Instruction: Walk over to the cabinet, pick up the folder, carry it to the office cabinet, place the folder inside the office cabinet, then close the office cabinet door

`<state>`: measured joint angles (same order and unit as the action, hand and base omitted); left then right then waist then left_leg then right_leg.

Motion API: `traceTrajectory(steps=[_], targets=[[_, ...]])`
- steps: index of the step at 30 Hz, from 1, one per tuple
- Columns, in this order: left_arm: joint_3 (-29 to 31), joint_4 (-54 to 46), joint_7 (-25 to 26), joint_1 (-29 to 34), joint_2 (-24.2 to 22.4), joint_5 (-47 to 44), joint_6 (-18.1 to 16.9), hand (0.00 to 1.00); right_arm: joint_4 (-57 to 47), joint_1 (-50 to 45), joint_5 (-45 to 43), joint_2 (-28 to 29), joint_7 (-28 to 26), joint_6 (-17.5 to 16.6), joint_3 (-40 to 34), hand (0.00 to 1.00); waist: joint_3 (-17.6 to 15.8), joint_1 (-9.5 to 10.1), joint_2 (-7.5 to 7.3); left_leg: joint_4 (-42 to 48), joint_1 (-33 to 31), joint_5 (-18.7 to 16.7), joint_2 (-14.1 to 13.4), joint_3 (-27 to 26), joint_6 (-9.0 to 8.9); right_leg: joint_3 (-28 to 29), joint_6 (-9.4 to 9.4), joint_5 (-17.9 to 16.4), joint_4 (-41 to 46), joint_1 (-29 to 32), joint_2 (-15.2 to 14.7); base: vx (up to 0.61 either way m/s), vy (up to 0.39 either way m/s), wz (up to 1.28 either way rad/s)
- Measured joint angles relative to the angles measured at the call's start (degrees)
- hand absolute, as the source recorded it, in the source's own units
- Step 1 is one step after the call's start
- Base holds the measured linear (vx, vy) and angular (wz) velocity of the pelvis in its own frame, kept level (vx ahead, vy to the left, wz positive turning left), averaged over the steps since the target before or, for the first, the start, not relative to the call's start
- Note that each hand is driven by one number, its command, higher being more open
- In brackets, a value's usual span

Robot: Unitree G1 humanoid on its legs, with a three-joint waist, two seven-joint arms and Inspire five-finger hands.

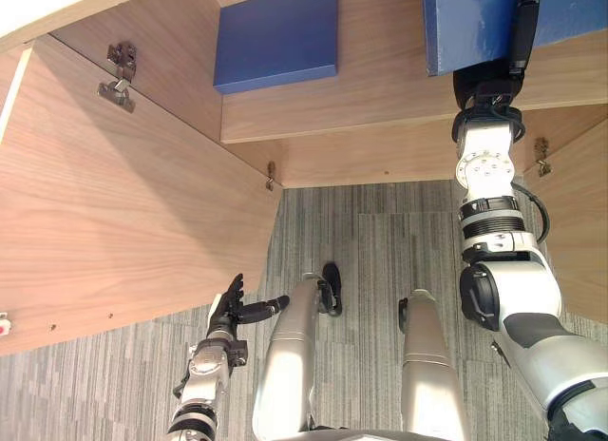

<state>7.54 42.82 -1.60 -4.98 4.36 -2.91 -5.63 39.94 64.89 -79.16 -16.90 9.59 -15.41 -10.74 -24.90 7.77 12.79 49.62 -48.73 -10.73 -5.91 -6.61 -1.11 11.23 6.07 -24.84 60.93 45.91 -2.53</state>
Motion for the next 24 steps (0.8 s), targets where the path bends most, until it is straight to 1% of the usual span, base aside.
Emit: traceTrajectory(steps=[3,6,9,12,13,15,18,19,21,24], targets=[[-0.7,0.2,0.0,0.1,-0.5,-1.6,0.3,1.00,0.1,1.8,0.1,0.5,1.8,0.2,-1.1,0.00,0.0,0.45,0.01,-0.9,0.6,0.1,0.2,0.0,-0.03,-0.4,-0.02,0.0,-0.6,-0.6,-0.3,0.02,0.022,0.06],[-2.9,0.2,0.5,0.4,-0.6,-2.5,0.5,1.00,2.4,4.3,0.3,0.5,3.4,0.4,-1.1,0.00,0.1,0.53,0.17,-1.9,1.9,0.2,0.4,0.6,0.02,-1.4,-0.04,0.0,-2.3,-2.6,-0.9,0.03,0.043,0.11],[-5.0,-0.1,0.6,1.0,-0.7,-4.5,0.7,1.00,4.3,6.7,0.4,-0.2,4.8,0.8,-0.9,0.00,0.2,0.76,0.28,-2.6,2.4,0.2,0.9,1.8,0.08,-2.9,-0.07,0.0,-3.9,-4.1,-1.5,0.03,0.063,0.19],[-6.4,-0.7,0.7,1.1,-0.9,-4.6,0.7,1.00,7.0,9.1,0.3,-1.8,6.1,1.1,0.7,0.00,0.2,1.53,0.30,-3.4,2.3,0.5,1.7,2.1,0.41,-3.5,-0.06,0.0,-4.7,-4.4,-2.3,0.03,0.062,0.17],[-6.9,-1.0,0.9,1.2,-0.9,-4.6,0.7,1.00,8.7,10.0,0.3,-2.1,6.9,1.4,1.6,1.00,0.3,1.56,0.37,-3.6,2.3,0.6,2.2,2.3,0.52,-4.0,-0.06,0.0,-5.0,-4.7,-2.8,0.03,0.056,0.22],[-7.7,-1.5,1.2,1.4,-0.8,-5.1,0.7,1.00,10.1,10.3,0.3,-2.6,7.6,1.7,2.4,1.00,0.3,1.68,0.41,-3.8,2.2,0.7,2.5,2.5,0.62,-4.8,-0.07,0.0,-5.3,-4.9,-3.5,0.04,0.056,0.16],[-9.6,-3.7,1.2,2.8,-0.8,-6.2,0.7,1.00,12.5,10.4,0.3,-5.2,9.0,2.9,4.4,1.00,0.4,2.26,0.52,-4.1,1.8,0.8,3.4,2.7,0.90,-5.3,-0.03,-0.1,-5.6,-4.9,-4.4,0.03,0.055,0.15],[-10.1,-4.4,1.2,3.2,-0.8,-6.5,0.7,1.00,13.7,10.5,0.6,-6.2,9.3,3.2,5.6,1.00,0.4,2.48,0.57,-4.1,1.6,0.8,3.6,2.7,0.92,-5.4,-0.01,-0.2,-5.6,-4.9,-4.6,0.01,0.047,0.11],[-10.9,-5.7,1.1,4.0,-0.8,-6.6,0.7,1.00,15.6,10.7,2.3,-8.5,9.8,5.0,8.4,1.00,0.4,2.66,0.76,-4.1,1.4,0.9,4.0,2.7,1.03,-5.7,0.17,-0.4,-5.6,-4.9,-5.2,0.01,0.048,0.10],[-11.0,-5.9,1.1,4.2,-0.8,-6.5,0.7,1.00,16.3,11.0,3.3,-9.8,10.1,6.3,11.9,1.00,0.5,2.67,1.12,-4.0,1.3,0.8,4.2,2.7,1.18,-5.7,0.19,-0.5,-5.6,-4.9,-5.4,0.00,0.017,0.03]])
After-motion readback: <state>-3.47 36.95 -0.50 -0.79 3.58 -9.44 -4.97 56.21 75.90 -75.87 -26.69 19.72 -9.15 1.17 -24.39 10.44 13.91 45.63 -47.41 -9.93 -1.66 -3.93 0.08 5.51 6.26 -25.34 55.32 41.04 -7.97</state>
